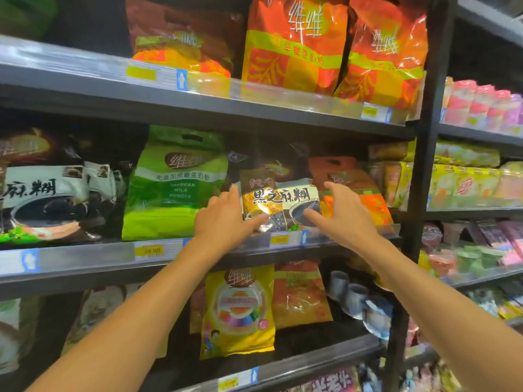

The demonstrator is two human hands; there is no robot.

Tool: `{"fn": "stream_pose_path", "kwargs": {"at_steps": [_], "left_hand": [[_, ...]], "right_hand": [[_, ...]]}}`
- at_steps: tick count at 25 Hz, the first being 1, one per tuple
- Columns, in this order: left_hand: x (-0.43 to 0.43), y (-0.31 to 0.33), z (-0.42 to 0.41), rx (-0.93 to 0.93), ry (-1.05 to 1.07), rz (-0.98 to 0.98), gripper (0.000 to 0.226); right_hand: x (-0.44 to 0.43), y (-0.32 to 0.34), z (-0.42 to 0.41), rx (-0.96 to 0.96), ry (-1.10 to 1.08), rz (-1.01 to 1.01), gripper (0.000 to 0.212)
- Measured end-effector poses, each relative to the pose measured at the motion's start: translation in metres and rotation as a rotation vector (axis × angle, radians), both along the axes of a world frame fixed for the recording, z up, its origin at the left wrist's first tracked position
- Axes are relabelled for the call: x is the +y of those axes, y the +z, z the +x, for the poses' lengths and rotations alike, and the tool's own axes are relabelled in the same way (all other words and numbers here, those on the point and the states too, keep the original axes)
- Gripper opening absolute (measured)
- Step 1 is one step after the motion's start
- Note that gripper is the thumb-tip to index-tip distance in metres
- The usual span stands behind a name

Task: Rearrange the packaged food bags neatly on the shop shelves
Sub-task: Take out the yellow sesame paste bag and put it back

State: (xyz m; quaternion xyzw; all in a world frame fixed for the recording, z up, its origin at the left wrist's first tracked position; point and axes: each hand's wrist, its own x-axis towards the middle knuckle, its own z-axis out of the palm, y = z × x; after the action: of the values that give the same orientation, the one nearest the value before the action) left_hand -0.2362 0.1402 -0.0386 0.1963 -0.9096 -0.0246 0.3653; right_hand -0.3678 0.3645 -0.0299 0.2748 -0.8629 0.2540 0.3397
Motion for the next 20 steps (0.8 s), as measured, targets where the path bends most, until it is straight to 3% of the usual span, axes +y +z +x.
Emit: {"fn": "stream_pose_path", "kwargs": {"at_steps": [5, 10, 14, 20], "left_hand": [[0.005, 0.011, -0.019, -0.187, 0.113, 0.155, 0.099], [0.01, 0.012, -0.029, -0.264, 0.134, 0.279, 0.101], [0.008, 0.012, -0.036, -0.22, 0.124, 0.379, 0.101], [0.011, 0.024, -0.039, -0.043, 0.038, 0.504, 0.083]], "right_hand": [[-0.011, 0.003, -0.039, -0.099, -0.032, 0.041, 0.088], [-0.023, -0.001, -0.067, -0.223, 0.014, 0.127, 0.064], [-0.028, -0.007, -0.078, -0.24, 0.107, 0.076, 0.05], [-0.028, 0.008, -0.085, -0.375, 0.348, -0.129, 0.047]]}}
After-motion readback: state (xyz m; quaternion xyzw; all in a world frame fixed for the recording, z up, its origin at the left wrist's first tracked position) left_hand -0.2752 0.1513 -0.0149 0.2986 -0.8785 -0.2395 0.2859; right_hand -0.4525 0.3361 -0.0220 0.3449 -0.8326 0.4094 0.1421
